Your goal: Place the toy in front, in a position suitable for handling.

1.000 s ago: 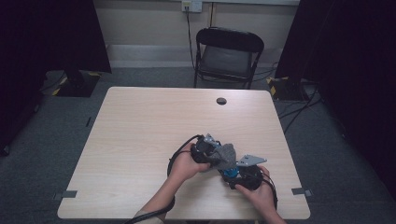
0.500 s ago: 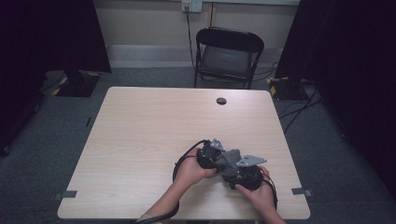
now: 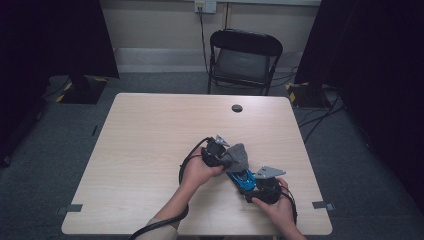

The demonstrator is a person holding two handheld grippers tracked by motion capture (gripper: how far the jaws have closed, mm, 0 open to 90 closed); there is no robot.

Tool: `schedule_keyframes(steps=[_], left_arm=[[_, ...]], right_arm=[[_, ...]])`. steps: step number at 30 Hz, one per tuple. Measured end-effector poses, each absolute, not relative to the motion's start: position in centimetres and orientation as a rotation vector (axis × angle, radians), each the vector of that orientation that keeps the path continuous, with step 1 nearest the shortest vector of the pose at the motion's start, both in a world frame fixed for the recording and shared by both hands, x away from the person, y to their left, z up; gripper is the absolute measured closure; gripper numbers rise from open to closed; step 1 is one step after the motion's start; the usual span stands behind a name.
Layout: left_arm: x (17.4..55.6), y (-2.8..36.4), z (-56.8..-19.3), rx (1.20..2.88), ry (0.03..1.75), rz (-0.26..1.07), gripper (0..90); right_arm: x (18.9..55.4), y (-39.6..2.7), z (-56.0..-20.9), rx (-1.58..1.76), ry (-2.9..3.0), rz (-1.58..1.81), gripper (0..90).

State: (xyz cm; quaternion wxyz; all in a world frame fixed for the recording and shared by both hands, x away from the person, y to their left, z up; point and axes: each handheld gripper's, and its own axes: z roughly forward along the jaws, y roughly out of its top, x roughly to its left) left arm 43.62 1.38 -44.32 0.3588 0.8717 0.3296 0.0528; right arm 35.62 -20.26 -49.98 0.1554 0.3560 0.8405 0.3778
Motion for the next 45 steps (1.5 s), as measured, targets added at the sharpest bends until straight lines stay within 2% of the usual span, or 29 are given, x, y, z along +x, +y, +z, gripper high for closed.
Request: schedule_keyframes(steps=[7,14,22,45], left_arm=[[44.1,1.7,-43.8,2.235,0.881,0.144,71.9],[41.7,-0.3,-42.7,2.226,0.760,0.058,71.8],[40.5,-2.5,-44.7,2.262,0.730,0.022,71.3],[44.1,0.1,-43.9,2.239,0.872,0.130,71.4]], right_arm=[[35.6,-20.3,-50.0,1.018,2.407,1.082,23.4],[35.6,-20.3,-50.0,1.019,2.408,1.083,23.4],[35.6,-20.3,-50.0,1.019,2.408,1.081,23.4],[35.6,-20.3,-50.0,1.020,2.408,1.081,23.5]])
